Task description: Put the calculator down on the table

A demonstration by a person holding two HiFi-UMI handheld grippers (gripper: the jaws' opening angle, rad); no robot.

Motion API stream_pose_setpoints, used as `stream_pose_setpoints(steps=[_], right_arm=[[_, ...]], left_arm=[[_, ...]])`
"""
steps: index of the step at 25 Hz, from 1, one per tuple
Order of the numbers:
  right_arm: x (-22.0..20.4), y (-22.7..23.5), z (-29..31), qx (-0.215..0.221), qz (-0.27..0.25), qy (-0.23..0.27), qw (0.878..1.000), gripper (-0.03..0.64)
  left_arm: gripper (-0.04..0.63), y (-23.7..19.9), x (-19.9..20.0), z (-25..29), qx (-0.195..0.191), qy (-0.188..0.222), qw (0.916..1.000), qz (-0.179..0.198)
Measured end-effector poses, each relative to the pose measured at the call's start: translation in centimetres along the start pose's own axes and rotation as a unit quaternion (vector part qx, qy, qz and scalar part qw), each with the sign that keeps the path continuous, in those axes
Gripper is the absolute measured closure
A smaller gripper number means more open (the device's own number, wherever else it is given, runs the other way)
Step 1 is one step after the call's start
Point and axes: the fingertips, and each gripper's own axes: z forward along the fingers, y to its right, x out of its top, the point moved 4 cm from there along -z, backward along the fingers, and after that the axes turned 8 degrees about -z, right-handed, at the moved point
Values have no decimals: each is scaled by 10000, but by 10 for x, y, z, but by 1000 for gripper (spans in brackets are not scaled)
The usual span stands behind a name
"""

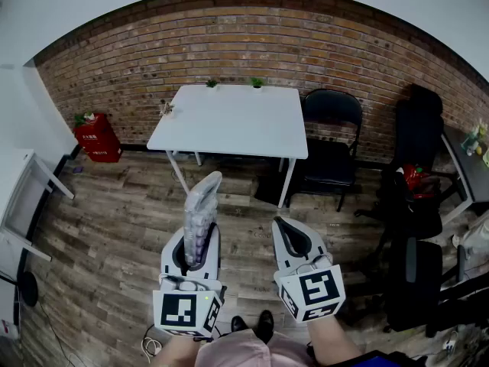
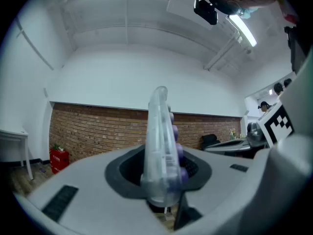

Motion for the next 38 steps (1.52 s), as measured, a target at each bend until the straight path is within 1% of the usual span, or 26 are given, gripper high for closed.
stream_pose_setpoints(steps=[5, 12, 15, 18, 24, 28, 31, 38], right_arm=[[-4, 4, 3, 2, 12, -16, 10000, 618], [-13, 11, 1, 135, 93, 1, 9999, 614], [-18, 21, 0, 144, 100, -43, 9998, 614], [-21, 33, 0, 228, 121, -23, 9997, 597], [-26, 44, 10, 372, 42, 47, 9993, 601], [-29, 47, 32, 451, 20, 33, 9990, 606], [-35, 52, 56, 450, 15, -71, 9990, 607], [-39, 64, 142, 317, 15, -264, 9991, 611]], left_arm=[[465, 2, -2, 7, -6, -17, 10000, 26], [465, 13, -10, 17, -19, -108, 9999, 37], [463, 22, -12, 23, -12, -117, 9999, 40], [465, 31, -13, 30, 31, -98, 9999, 27], [463, 37, -17, 40, 211, -59, 9998, 27], [463, 23, -24, 52, 338, -97, 9994, -11], [463, 5, -30, 69, 413, -150, 9990, -67], [463, -56, -33, 136, 387, -219, 9989, -145]])
